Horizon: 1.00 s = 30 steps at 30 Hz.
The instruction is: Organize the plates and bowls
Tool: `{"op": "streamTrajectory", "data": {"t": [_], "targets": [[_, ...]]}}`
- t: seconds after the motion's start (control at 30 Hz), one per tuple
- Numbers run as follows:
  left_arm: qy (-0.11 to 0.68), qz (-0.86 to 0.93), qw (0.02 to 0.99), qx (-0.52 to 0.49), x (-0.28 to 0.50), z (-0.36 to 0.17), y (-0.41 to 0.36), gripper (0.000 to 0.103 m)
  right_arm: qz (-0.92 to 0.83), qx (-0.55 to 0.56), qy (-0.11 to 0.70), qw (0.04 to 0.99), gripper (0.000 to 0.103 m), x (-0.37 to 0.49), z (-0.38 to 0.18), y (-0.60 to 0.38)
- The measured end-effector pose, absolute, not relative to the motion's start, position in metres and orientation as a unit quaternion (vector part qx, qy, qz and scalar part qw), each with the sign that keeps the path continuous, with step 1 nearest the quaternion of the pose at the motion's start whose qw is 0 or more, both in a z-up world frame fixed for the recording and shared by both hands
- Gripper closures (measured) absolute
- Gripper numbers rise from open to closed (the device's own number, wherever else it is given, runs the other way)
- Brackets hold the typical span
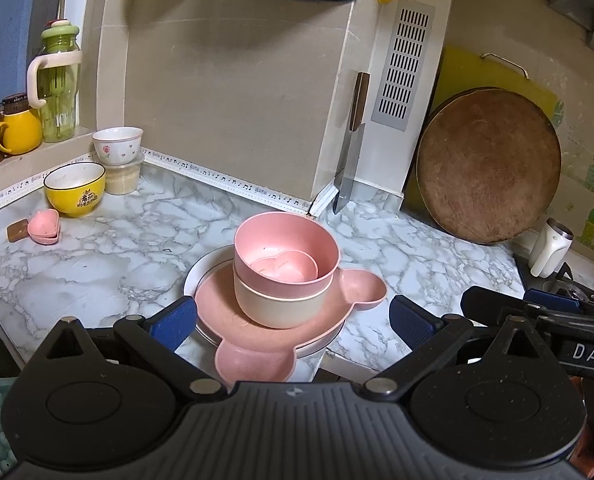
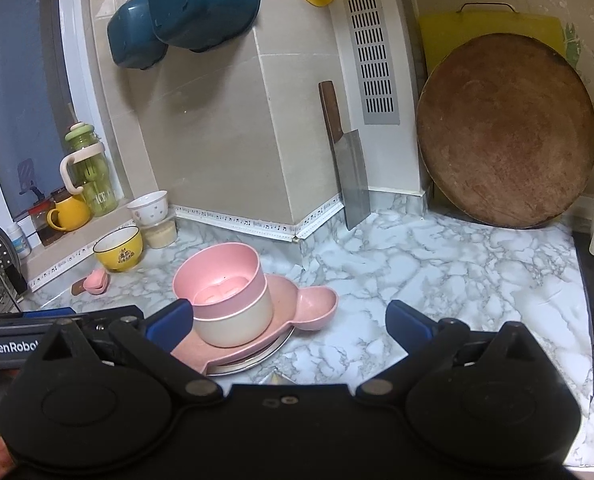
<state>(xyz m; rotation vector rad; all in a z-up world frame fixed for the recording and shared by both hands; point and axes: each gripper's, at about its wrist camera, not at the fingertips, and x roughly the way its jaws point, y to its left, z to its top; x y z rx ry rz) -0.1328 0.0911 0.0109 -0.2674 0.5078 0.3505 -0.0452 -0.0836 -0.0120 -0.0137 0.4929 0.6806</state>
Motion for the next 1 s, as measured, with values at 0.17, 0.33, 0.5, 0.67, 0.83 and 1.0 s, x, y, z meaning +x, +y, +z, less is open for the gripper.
{"op": "streamTrajectory", "data": {"t": [0.17, 0.33, 0.5, 0.67, 0.83, 1.0], "targets": [[0.254, 0.174, 0.941, -0.136, -0.1319, 0.0087, 0.0925, 0.0, 0.328, -0.01, 0.244, 0.912, 0.0, -0.0433, -0.0139, -0.082], [0.263, 0.176, 0.938, -0.141, -0.1318, 0.0056, 0.0939, 0.0, 0.325, -0.011, 0.254, 0.911, 0.0, -0.0422, -0.0172, -0.081], [0.266, 0.177, 0.936, -0.146, -0.1332, 0.0034, 0.0959, 0.0, 0.328, -0.012, 0.257, 0.909, 0.0, -0.0429, -0.0181, -0.0798], [0.266, 0.179, 0.936, -0.148, -0.1342, 0.0034, 0.0956, 0.0, 0.329, -0.011, 0.258, 0.908, 0.0, -0.0429, -0.018, -0.0797], [0.268, 0.179, 0.935, -0.149, -0.1354, 0.0032, 0.0955, 0.0, 0.328, -0.011, 0.259, 0.908, 0.0, -0.0438, -0.0181, -0.0798], [0.272, 0.178, 0.933, -0.156, -0.1372, 0.0016, 0.0963, 0.0, 0.328, -0.012, 0.261, 0.908, 0.0, -0.0468, -0.0187, -0.0797]]}}
